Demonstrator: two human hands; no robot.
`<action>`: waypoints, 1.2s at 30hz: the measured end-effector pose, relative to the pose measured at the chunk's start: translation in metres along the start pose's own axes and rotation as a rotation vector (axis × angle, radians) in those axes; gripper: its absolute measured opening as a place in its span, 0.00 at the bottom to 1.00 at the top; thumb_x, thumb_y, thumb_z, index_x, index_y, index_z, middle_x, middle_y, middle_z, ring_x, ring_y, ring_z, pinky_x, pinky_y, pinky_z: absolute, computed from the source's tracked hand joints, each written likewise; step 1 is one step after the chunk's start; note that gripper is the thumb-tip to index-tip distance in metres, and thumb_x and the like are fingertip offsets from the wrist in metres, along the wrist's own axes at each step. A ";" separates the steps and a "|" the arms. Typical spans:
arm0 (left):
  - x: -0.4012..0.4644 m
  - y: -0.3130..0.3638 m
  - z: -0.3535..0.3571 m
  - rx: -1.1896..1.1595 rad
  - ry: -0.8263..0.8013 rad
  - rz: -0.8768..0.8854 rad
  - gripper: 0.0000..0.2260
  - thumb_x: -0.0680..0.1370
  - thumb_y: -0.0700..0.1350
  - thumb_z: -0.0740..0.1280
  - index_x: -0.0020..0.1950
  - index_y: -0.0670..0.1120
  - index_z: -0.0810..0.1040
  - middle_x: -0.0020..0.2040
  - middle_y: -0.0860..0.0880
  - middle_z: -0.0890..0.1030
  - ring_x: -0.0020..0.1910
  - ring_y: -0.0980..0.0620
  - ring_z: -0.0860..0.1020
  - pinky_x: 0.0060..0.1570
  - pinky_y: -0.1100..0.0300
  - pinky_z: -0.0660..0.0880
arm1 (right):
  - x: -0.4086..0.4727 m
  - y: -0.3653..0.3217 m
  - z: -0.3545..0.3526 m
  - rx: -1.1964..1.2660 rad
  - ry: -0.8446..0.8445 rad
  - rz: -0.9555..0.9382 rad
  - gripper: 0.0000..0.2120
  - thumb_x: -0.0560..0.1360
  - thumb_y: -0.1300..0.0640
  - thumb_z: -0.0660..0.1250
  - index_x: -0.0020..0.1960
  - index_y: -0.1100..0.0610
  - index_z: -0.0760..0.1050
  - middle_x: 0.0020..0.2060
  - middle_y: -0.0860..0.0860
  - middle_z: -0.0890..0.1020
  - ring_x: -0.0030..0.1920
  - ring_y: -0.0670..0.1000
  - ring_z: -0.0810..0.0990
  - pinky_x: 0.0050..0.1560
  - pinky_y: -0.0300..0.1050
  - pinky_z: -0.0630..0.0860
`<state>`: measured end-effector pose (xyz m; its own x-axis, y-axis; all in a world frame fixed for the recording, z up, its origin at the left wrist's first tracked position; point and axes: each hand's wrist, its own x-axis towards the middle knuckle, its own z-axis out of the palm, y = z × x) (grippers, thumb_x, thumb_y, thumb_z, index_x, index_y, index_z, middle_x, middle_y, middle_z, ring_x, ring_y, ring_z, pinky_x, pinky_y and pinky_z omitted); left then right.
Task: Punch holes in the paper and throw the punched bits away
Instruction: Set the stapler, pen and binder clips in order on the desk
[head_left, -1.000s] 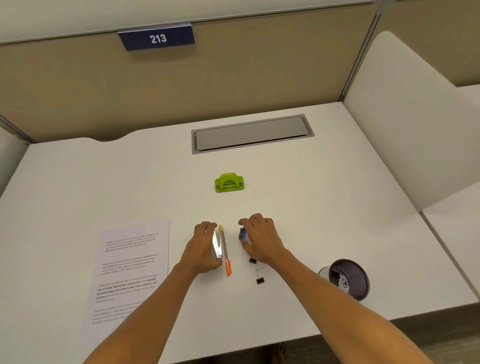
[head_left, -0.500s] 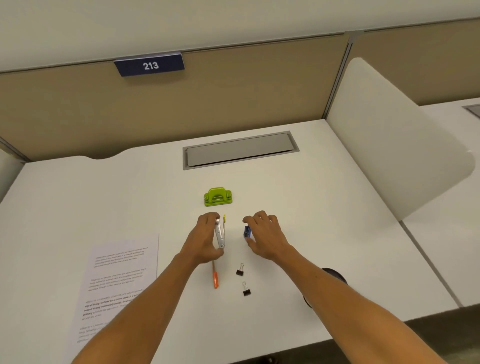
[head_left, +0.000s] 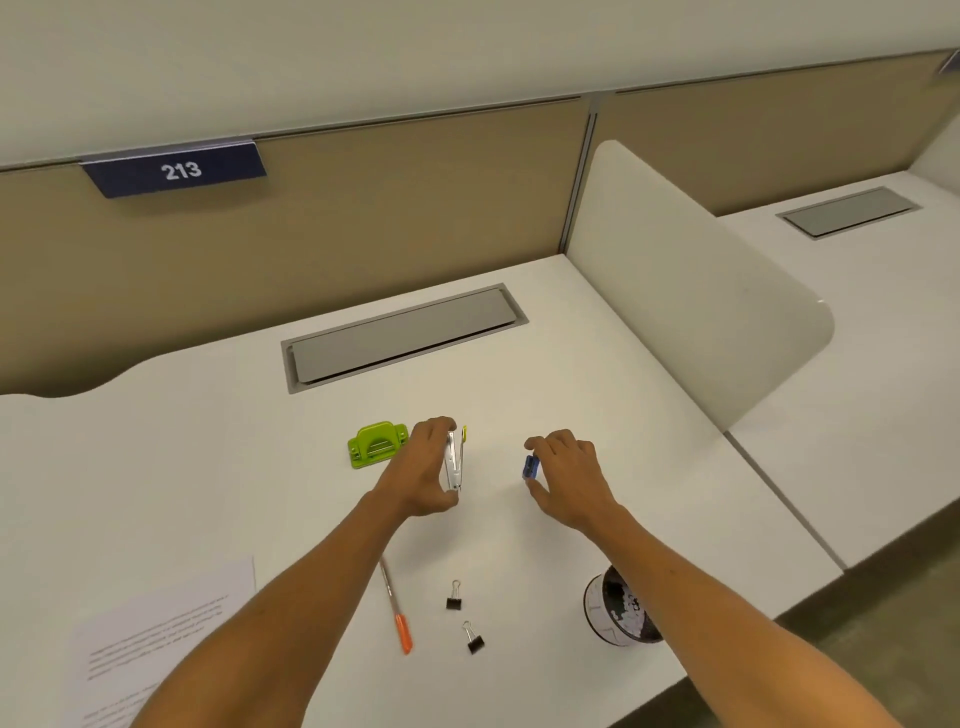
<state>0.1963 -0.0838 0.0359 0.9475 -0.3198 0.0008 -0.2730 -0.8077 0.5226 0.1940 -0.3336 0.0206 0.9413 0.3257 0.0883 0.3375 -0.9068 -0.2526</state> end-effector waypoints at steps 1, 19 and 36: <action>0.008 0.004 0.004 -0.008 -0.018 0.006 0.37 0.63 0.45 0.75 0.69 0.42 0.65 0.64 0.46 0.70 0.63 0.46 0.69 0.54 0.54 0.74 | 0.001 0.008 -0.002 0.000 0.005 0.024 0.17 0.72 0.54 0.69 0.60 0.55 0.76 0.50 0.48 0.82 0.58 0.54 0.76 0.54 0.52 0.71; 0.166 0.048 0.072 -0.062 -0.204 0.044 0.35 0.64 0.43 0.74 0.68 0.44 0.63 0.62 0.47 0.70 0.60 0.48 0.69 0.49 0.56 0.74 | 0.056 0.134 0.003 0.040 -0.053 0.171 0.20 0.70 0.53 0.71 0.61 0.55 0.75 0.51 0.49 0.81 0.58 0.56 0.76 0.53 0.52 0.71; 0.206 0.044 0.106 -0.027 -0.264 0.034 0.33 0.66 0.47 0.73 0.67 0.45 0.64 0.60 0.48 0.70 0.57 0.48 0.71 0.47 0.56 0.73 | 0.070 0.165 0.017 0.073 -0.054 0.112 0.18 0.72 0.54 0.67 0.61 0.55 0.76 0.51 0.50 0.82 0.59 0.54 0.76 0.55 0.52 0.71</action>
<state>0.3615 -0.2376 -0.0315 0.8608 -0.4671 -0.2021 -0.2958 -0.7822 0.5483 0.3158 -0.4558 -0.0310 0.9709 0.2394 0.0047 0.2277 -0.9170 -0.3276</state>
